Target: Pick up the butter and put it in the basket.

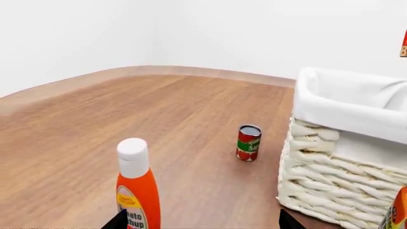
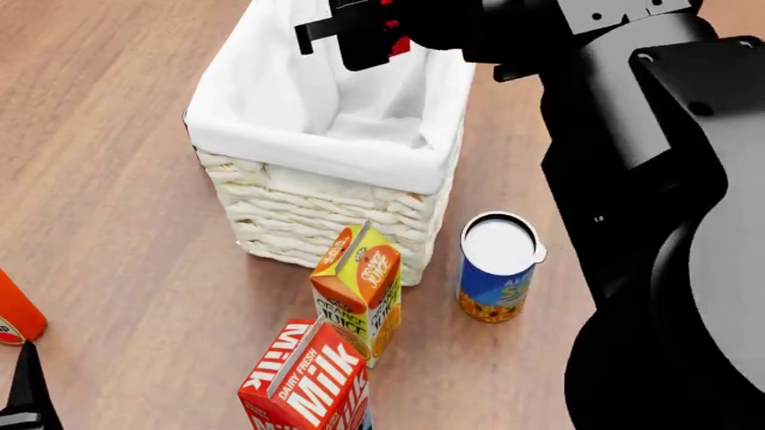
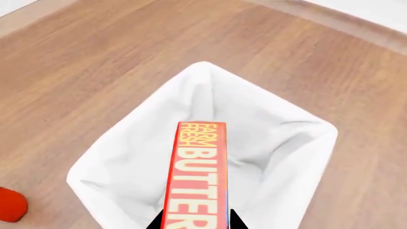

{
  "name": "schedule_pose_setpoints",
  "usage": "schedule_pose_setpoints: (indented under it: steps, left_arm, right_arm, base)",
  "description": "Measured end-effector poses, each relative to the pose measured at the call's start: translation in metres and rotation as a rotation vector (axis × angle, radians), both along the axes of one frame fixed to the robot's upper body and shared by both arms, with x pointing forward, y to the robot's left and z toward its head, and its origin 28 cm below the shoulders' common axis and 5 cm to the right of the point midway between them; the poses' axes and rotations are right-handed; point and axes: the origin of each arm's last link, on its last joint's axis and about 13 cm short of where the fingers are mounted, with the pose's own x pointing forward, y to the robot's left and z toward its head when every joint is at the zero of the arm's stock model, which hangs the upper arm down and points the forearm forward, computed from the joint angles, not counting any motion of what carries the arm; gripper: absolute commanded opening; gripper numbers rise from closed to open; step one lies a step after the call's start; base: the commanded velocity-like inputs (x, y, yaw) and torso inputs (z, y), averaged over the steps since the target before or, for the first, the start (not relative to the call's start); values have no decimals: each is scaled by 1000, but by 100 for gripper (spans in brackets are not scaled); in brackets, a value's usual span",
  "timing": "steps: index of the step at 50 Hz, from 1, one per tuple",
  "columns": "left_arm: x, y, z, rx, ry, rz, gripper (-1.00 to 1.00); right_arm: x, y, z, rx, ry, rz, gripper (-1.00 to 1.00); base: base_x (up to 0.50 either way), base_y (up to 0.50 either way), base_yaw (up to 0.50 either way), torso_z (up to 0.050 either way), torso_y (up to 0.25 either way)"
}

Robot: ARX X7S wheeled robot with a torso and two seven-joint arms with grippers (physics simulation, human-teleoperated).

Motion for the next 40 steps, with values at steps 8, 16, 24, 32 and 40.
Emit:
schedule_pose_setpoints:
  steps: [8,16,24,32,40]
  left_arm:
    - [-4,0,2,-4,-1,2,100]
    - [-7,0,3,-7,-2,5,100]
    - [-10,-1,4,-8,-2,8,100]
    - [-12,-2,5,-8,0,9,100]
    - [-13,-2,6,-10,2,10,100]
  right_arm:
    - [1,1,-3,16,5,-3,-100]
    - [2,1,-7,33,10,-9,-100]
    - [3,-1,-11,50,29,-9,-100]
    - [3,-5,-14,60,51,-10,-100]
    - [3,-7,-14,62,61,-5,-100]
  base:
    - [0,0,0,0,0]
    - [0,0,0,1,1]
    - [0,0,0,0,1]
    - [0,0,0,0,1]
    - [0,0,0,1,1]
